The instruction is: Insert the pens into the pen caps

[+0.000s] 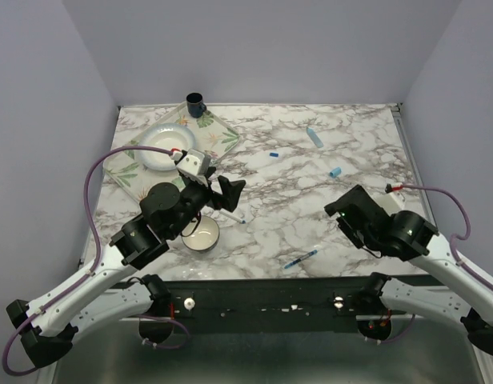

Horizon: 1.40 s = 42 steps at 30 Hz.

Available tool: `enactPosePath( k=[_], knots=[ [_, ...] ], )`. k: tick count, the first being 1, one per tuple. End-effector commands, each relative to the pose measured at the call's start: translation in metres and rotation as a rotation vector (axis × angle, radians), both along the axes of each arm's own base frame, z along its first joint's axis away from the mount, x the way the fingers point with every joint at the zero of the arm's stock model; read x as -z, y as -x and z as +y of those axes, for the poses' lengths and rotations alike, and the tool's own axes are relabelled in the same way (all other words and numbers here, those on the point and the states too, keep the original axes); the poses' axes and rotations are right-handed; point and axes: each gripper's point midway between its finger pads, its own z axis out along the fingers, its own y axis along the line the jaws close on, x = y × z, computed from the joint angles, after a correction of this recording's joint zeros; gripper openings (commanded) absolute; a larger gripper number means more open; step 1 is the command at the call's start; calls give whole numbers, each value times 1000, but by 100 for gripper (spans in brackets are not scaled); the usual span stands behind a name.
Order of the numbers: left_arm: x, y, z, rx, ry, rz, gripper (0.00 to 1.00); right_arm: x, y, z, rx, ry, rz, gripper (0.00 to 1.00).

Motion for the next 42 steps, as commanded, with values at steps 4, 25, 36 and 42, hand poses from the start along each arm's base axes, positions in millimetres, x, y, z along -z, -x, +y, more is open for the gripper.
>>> enactPosePath(
  k=[4, 25, 36, 42],
  knots=[
    [-5, -2, 4, -23, 25, -8, 99, 40, 13, -78, 326, 277, 288, 88],
    [-8, -4, 23, -104, 70, -49, 99, 149, -41, -193, 486, 203, 640, 68],
    [6, -8, 21, -112, 64, -41, 99, 180, -46, -219, 497, 120, 681, 44],
    [5, -9, 17, -106, 73, -46, 99, 187, -33, -228, 518, 120, 723, 44]
  ],
)
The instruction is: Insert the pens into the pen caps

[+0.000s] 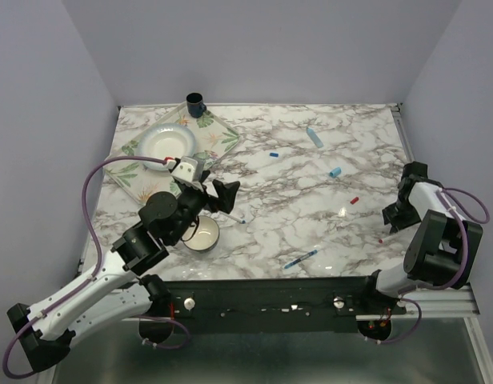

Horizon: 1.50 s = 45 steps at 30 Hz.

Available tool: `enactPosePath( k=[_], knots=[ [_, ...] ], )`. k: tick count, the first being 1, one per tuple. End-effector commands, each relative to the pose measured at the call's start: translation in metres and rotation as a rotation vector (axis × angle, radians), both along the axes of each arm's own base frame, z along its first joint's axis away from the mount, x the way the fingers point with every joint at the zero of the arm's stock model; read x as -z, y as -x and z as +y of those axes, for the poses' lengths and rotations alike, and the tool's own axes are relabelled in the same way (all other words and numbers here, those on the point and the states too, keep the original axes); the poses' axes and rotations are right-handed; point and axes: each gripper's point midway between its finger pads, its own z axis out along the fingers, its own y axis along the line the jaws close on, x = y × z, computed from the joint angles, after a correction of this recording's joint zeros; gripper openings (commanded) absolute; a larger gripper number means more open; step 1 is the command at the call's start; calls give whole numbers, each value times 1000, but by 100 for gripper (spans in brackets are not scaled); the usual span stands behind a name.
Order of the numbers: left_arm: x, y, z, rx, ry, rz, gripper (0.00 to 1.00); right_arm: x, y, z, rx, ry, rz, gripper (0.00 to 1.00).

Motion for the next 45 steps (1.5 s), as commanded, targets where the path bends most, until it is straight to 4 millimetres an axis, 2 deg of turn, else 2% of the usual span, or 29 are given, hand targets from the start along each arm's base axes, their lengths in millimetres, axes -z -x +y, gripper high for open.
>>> enactPosePath(
  k=[1, 9, 16, 23, 28, 39, 43, 44, 45],
  knots=[
    [-11, -5, 2, -29, 36, -32, 99, 10, 10, -8, 1, -1, 32, 44],
    [-8, -7, 1, -33, 32, -25, 99, -5, 15, -18, 41, 21, 57, 47],
    [-8, -6, 0, -30, 38, -19, 99, 7, 33, -16, 66, 1, 101, 48],
    [-9, -7, 1, -35, 38, -21, 99, 13, 17, -20, 34, 2, -25, 47],
    [-9, -7, 2, -36, 41, -25, 99, 24, 20, -20, 20, -21, 15, 47],
    [-9, -9, 6, -62, 37, -30, 99, 25, 9, -26, -13, 0, -25, 46],
    [-8, -10, 8, -72, 34, -29, 99, 25, 6, -28, -51, 12, -45, 38],
    [-8, -10, 8, -73, 37, -31, 99, 25, 4, -28, -59, 13, -49, 28],
    [-8, -10, 9, -76, 34, -31, 99, 25, 5, -29, -67, 12, -46, 23]
  ],
)
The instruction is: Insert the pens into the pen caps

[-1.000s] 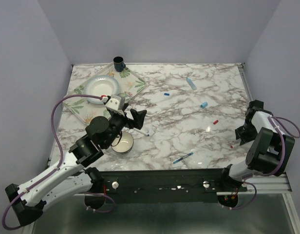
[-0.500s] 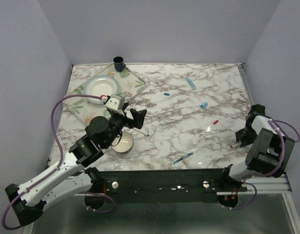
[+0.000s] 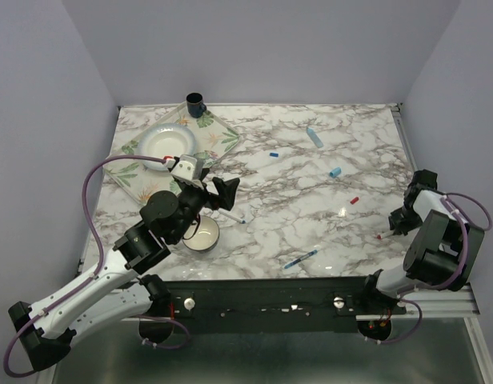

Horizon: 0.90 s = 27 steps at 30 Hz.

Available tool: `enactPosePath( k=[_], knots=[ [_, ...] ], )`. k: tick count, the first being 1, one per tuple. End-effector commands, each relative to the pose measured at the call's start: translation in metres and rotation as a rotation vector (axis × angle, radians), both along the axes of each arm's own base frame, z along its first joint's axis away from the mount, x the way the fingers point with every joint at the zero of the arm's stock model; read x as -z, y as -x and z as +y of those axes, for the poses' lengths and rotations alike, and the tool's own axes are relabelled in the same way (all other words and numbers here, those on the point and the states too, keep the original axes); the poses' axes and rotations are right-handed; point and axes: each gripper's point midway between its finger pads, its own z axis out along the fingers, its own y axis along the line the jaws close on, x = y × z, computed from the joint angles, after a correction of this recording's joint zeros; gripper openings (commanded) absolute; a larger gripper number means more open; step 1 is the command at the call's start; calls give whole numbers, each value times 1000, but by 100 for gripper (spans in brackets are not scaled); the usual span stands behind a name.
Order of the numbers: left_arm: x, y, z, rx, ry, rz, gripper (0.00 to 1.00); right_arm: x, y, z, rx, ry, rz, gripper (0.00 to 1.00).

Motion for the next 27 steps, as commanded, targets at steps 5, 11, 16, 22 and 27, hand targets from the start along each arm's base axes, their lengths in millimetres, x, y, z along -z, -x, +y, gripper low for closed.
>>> enactPosePath(
  k=[5, 11, 16, 22, 27],
  knots=[
    [-6, -4, 9, -49, 26, -23, 99, 8, -14, -2, -86, -15, -54, 16],
    [-8, -2, 7, -29, 16, -42, 99, 10, -28, 13, -184, -83, -133, 1],
    [-2, -4, -2, 2, -46, -21, 98, 5, -34, 29, -254, -142, -199, 1],
    [18, -2, -37, 133, -97, 94, 93, -46, -46, 37, -356, -79, -330, 1],
    [34, 10, -69, 288, -62, 170, 92, -123, -78, 110, -603, -121, -610, 1]
  ],
)
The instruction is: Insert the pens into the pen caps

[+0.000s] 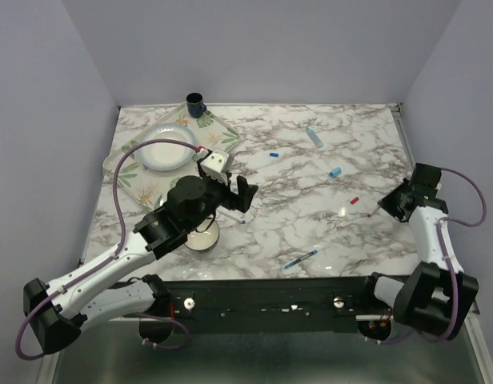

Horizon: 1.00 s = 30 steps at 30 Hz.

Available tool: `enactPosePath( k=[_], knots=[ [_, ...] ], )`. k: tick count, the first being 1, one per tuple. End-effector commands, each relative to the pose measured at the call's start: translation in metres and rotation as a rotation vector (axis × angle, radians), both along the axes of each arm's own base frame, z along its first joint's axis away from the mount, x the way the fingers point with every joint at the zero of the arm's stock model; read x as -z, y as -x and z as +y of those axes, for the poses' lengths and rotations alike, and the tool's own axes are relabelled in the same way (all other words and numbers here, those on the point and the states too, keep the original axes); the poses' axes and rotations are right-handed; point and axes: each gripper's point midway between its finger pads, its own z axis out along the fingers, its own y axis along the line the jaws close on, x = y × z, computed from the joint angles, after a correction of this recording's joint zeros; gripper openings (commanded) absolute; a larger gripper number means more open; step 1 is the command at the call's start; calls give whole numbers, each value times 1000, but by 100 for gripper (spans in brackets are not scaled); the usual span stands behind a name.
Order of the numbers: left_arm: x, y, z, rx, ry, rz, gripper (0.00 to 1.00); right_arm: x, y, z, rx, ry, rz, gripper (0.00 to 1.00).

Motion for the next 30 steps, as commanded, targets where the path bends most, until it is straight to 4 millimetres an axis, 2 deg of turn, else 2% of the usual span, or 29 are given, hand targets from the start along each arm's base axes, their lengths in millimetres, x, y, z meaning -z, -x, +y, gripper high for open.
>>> enactPosePath(
  k=[1, 2, 3, 4, 5, 7, 8, 10, 11, 14, 20, 22, 23, 30],
  knots=[
    [5, 20, -33, 182, 70, 77, 92, -77, -32, 83, -302, -99, -281, 1],
    [6, 25, -39, 223, 78, 86, 92, -92, -34, 115, -409, -158, -344, 1],
    [9, 29, -44, 255, 79, 102, 92, -107, -33, 132, -434, -203, -398, 1],
    [9, 31, -48, 276, 91, 112, 92, -113, -29, 146, -468, -241, -425, 1],
    [10, 37, -53, 318, 93, 126, 92, -128, -27, 174, -553, -290, -484, 1],
    [12, 41, -60, 358, 97, 149, 91, -152, -18, 198, -591, -355, -570, 1],
    [13, 43, -62, 370, 98, 158, 90, -162, -13, 216, -646, -384, -615, 1],
    [9, 48, -70, 421, 119, 157, 90, -181, -5, 230, -658, -430, -673, 1],
    [9, 51, -72, 441, 124, 165, 89, -190, 0, 243, -695, -445, -715, 1],
    [7, 62, -82, 519, 141, 188, 89, -207, 11, 269, -737, -496, -782, 1],
    [3, 74, -94, 614, 192, 237, 89, -218, 29, 321, -830, -604, -815, 1],
    [3, 73, -95, 617, 199, 250, 88, -221, 27, 330, -830, -600, -819, 1],
    [3, 73, -95, 619, 201, 256, 87, -222, 32, 338, -851, -608, -816, 1],
    [-4, 67, -87, 596, 230, 244, 82, -223, 32, 349, -836, -604, -823, 1]
  ],
)
